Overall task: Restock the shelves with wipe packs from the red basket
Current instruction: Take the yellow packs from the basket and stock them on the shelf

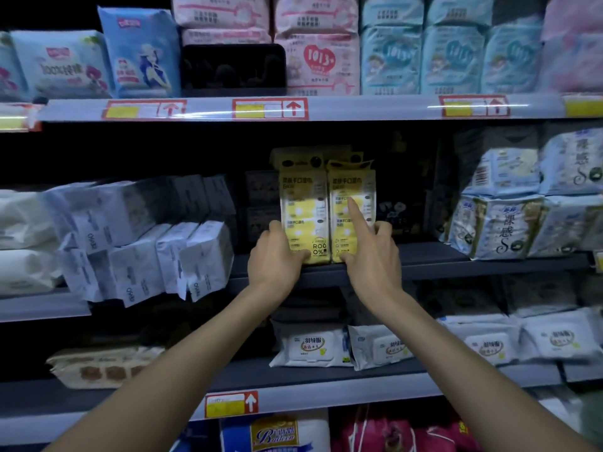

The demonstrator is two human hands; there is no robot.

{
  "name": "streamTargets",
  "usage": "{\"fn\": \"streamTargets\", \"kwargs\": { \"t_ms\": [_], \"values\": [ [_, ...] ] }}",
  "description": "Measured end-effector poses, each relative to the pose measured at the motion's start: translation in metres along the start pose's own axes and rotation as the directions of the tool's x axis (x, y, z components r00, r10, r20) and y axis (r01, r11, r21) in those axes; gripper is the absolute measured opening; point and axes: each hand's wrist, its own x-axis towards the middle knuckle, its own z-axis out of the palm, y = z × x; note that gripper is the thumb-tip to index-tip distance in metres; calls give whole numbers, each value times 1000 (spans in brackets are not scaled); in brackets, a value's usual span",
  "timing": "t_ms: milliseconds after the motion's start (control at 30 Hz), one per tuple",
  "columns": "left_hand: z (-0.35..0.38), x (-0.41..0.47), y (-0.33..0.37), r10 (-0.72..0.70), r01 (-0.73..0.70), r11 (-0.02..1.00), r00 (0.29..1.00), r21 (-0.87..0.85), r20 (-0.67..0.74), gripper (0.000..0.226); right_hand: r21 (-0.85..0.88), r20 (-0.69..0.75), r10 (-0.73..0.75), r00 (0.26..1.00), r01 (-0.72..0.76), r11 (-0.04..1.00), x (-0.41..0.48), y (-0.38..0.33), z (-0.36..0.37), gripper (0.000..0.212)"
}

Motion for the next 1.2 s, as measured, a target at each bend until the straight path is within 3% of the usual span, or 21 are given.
{"fn": "streamTargets", "kwargs": {
  "t_ms": [233,433,633,1000,1200],
  "values": [
    [9,9,1,-2,8,996,998,94,-59,54,21,-33,-9,999,9,1000,12,4,18,99],
    [9,10,3,-41,43,997,999,62,-30,57,13,-14,-18,1000,18,1000,13,5,13,93],
    [4,11,18,-17,18,1000,997,16,-72,86,108,-1,69,998,-69,992,12,-2,9,100],
    [21,6,23,68,-32,985,976,172,-205,59,63,17,54,998,-55,997,26,1,10,103],
    [11,12,19,37,-25,996,991,87,-132,53,49,12,6,1000,-6,999,22,12,17,102]
  ]
}}
